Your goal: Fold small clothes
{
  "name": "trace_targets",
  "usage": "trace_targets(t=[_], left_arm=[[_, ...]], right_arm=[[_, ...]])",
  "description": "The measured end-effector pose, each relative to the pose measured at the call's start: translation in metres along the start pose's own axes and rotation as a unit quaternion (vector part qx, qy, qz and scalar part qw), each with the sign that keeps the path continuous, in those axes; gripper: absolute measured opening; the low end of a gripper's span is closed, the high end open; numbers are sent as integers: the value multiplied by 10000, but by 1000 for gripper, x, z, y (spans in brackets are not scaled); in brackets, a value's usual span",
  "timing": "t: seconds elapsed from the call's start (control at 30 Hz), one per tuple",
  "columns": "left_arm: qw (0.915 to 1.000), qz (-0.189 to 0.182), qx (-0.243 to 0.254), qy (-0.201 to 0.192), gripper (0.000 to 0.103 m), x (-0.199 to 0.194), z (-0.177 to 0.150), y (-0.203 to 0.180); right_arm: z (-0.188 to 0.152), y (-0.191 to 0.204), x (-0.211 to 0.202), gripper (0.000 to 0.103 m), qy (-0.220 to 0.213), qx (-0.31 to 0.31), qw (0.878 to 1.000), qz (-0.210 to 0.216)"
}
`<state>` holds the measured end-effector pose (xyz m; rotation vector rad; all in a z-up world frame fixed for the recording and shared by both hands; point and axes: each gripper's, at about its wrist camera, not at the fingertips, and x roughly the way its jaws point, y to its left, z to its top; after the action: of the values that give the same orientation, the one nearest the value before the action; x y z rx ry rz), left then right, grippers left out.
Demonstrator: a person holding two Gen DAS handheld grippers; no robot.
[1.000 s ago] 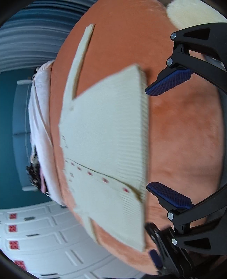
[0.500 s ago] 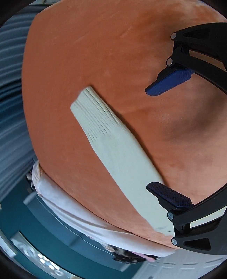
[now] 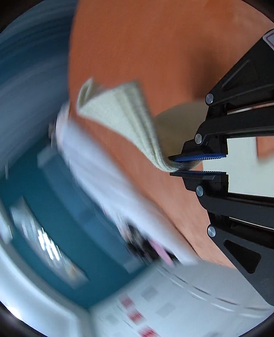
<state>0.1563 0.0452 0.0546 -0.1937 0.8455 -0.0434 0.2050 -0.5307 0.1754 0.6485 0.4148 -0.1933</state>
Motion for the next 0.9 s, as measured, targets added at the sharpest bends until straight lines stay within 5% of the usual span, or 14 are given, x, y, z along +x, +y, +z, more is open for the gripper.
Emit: trace_targets(t=[0.13, 0.27, 0.4, 0.47, 0.57, 0.67, 0.73, 0.77, 0.8, 0.83, 0.9], left_arm=[[9985, -313, -428, -95, 98, 6, 28, 11], [9923, -812, -936, 85, 98, 33, 60, 17], [9831, -1147, -1358, 442, 98, 86, 86, 17], [9762, -1279, -1637, 626, 98, 117, 98, 16], [9643, -1427, -2059, 851, 98, 163, 112, 9], [9482, -1445, -2499, 1328, 95, 207, 109, -1], [9501, -1249, -2595, 1202, 86, 212, 111, -7], [9521, -1319, -2511, 1146, 57, 213, 115, -12], [9509, -1583, -2373, 1200, 16, 217, 120, -18], [9489, -1720, -2314, 1282, 11, 220, 126, -21], [9513, -1838, -2291, 940, 10, 208, 142, -22]], right_arm=[[-77, 141, 41, 18, 929, -1204, 9791, 1347], [-203, 192, 100, 26, 2349, -2090, 9405, 1291], [-214, 147, 90, 31, 2422, -1377, 9554, 981], [-197, 106, 70, 54, 2139, -737, 9711, 757], [-188, 58, 54, 56, 1866, -78, 9818, 348], [-190, 17, 73, 56, 1924, 649, 9791, 78], [-191, -3, 86, 56, 1991, 927, 9756, 11], [-193, -8, 94, 52, 2015, 1053, 9738, -1], [-196, -11, 97, 46, 2002, 1098, 9736, 10], [-197, -9, 100, 22, 1967, 1091, 9744, 2], [-191, 2, 104, 14, 1878, 974, 9773, -75]])
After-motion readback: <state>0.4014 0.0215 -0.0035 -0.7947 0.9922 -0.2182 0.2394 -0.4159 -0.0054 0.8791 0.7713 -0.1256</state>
